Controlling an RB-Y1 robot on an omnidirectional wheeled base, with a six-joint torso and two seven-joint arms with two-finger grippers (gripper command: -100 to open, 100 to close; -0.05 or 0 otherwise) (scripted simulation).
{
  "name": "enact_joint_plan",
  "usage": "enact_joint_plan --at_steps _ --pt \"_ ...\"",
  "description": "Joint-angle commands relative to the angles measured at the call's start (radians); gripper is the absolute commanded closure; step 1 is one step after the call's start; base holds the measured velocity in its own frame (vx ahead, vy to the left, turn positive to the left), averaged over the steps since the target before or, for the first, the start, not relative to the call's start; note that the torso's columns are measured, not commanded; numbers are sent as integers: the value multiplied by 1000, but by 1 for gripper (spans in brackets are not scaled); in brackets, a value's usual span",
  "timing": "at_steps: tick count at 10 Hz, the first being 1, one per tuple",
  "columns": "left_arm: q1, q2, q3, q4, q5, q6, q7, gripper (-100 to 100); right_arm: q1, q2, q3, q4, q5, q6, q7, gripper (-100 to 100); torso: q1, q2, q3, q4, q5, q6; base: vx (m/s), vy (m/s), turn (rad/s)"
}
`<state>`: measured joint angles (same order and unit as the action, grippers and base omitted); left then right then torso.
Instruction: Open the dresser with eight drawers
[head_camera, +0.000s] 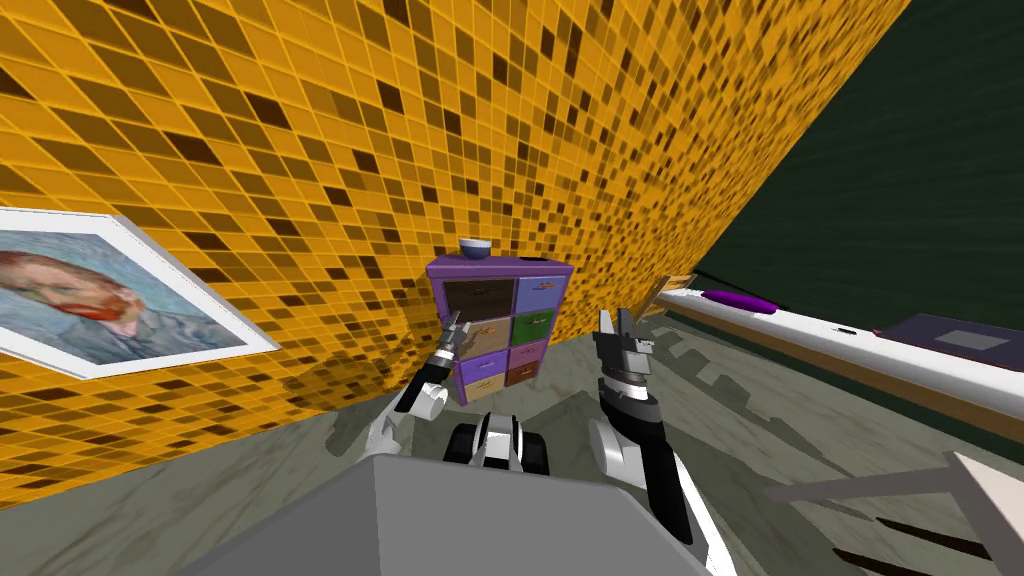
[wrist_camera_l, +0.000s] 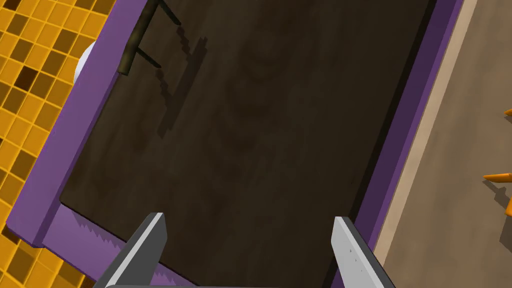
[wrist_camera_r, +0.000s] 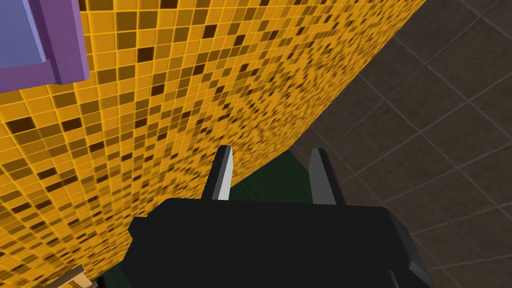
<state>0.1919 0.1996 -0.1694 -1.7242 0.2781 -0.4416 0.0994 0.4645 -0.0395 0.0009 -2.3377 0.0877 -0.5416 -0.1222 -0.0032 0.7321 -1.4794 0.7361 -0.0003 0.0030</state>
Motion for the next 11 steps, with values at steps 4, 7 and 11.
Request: enact_joint_plan --at_steps 4,7,11 --pt "-93 -15 -44 154 43 -19 -12 -100 0 0 0 0 0 0 0 0 2 2 1 0 0 0 62 -203 199" --pt "-146 -25 -66 229 67 -30 -19 -100 0 0 0 0 0 0 0 0 3 2 1 1 0 -1 46 -186 191" --pt "-198 -37 -88 325 90 -41 -25 -100 0 0 0 0 0 0 0 0 1 1 0 -1 1 0 28 -149 139"
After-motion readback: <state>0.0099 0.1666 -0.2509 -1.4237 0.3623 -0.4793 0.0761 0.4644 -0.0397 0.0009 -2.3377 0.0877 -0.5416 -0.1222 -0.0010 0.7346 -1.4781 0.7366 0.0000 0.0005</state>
